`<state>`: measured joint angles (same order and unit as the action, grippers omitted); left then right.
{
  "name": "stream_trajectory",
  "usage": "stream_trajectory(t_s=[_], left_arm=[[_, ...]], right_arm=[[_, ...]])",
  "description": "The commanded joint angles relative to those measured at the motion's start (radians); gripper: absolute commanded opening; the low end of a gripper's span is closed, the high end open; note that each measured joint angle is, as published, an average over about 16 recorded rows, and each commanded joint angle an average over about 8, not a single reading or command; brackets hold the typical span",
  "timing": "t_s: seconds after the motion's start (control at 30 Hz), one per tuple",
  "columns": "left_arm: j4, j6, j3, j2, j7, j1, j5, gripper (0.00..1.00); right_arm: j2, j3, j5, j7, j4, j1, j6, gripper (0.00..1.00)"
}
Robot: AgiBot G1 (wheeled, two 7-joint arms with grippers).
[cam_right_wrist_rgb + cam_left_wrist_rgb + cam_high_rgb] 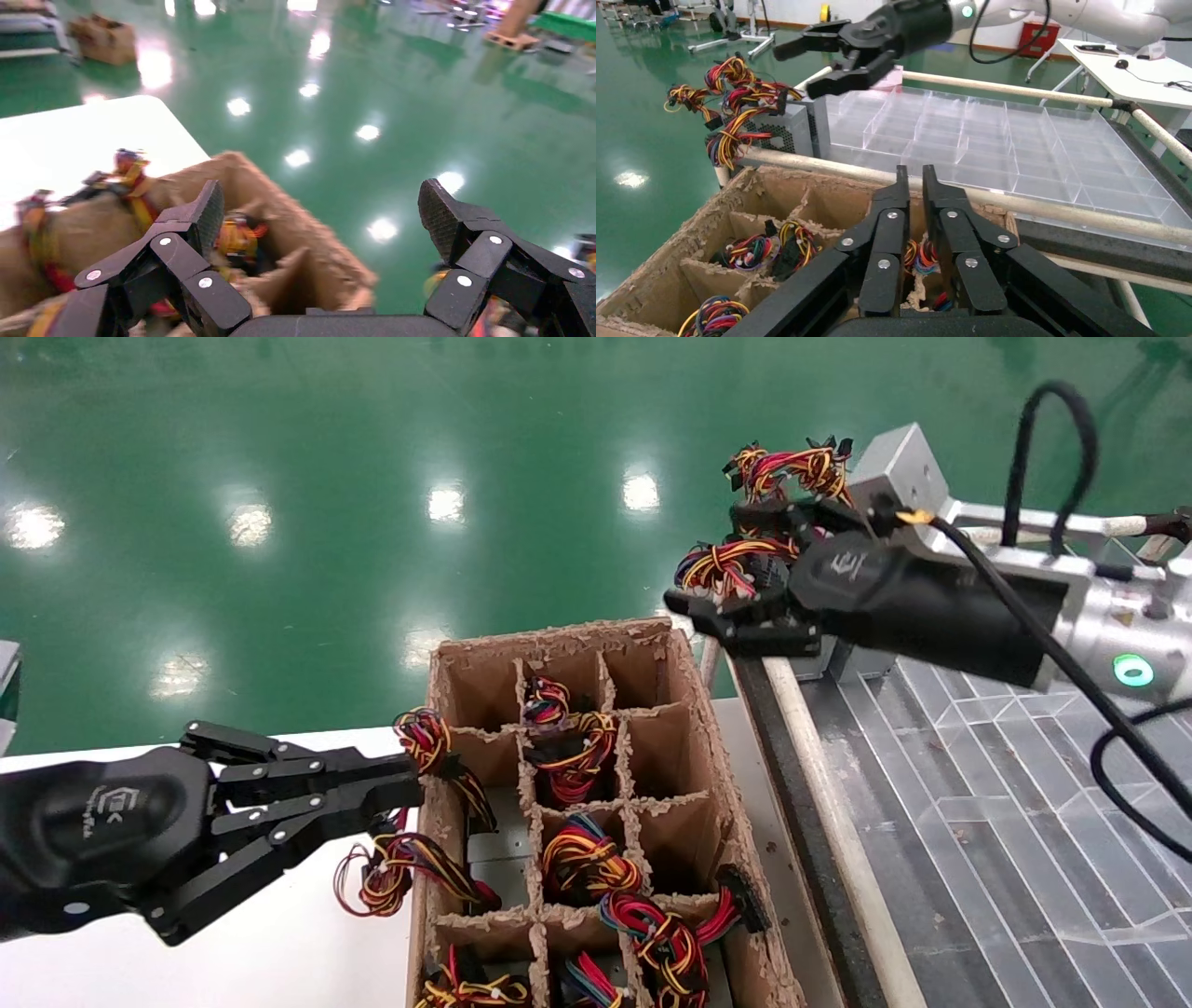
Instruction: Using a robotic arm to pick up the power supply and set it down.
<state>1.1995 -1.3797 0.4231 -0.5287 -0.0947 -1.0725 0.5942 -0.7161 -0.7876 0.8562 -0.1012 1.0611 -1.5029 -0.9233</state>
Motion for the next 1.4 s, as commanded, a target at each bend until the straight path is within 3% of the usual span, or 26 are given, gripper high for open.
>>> stream_trajectory(t_s=[0.03,1.07,1.27,1.4], left_arm=[[0.0,0.0,0.0,0.0,0.0,0.0,0.0,1.0],[0.0,0.0,0.0,0.0,0.0,0.0,0.0,1.0],[0.0,0.0,0.0,0.0,0.0,0.0,0.0,1.0],[0.0,0.0,0.0,0.0,0.0,0.0,0.0,1.0]], right_arm=[[0.007,0.032,-0.008,-0.005,0.014,0.027,-0.036,1.0],[0.104,0.503,-0.124,-0.085,0.221,0.424,-0.566,1.0],[0.112,0.546,-0.135,-0.092,0.239,0.46,-0.613,1.0],[0.111,0.538,-0.135,-0.091,0.236,0.453,-0.604,1.0]])
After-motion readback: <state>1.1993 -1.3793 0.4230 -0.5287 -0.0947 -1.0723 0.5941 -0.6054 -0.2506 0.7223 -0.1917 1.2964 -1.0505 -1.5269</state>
